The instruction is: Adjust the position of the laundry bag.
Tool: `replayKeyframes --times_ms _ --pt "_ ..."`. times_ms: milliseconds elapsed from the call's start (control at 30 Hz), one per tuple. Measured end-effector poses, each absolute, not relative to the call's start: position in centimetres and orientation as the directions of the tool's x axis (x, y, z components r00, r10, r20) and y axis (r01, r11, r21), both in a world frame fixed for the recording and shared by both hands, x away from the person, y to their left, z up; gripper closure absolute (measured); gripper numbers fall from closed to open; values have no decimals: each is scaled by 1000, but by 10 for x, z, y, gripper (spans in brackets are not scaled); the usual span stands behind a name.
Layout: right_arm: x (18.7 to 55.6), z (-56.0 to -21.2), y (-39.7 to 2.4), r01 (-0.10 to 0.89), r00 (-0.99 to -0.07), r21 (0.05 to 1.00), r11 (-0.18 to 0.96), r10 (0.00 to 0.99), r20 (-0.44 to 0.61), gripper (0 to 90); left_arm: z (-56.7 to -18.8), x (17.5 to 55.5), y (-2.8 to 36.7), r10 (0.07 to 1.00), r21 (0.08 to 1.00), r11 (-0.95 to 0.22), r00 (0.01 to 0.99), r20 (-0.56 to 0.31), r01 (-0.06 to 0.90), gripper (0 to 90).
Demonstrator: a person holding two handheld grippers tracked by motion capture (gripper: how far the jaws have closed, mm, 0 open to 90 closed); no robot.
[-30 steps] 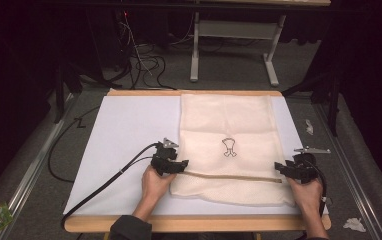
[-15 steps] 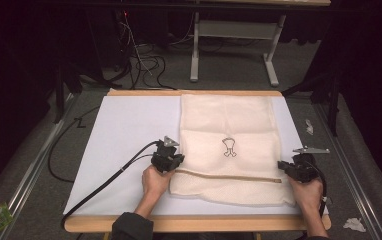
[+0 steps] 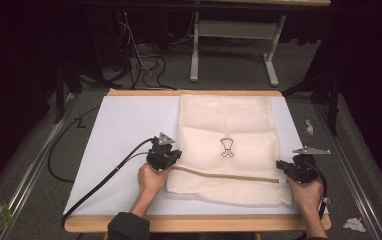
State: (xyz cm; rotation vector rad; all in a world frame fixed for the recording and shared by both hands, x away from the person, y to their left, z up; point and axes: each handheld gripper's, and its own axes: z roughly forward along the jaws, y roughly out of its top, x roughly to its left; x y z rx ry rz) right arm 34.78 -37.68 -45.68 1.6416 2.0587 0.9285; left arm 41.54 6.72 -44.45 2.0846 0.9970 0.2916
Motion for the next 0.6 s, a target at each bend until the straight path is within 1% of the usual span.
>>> replayKeyframes --times_ms 600 --pt "349 -453 -358 693 -320 709 129 937 142 891 -437 413 93 755 758 -358 647 -109 546 872"
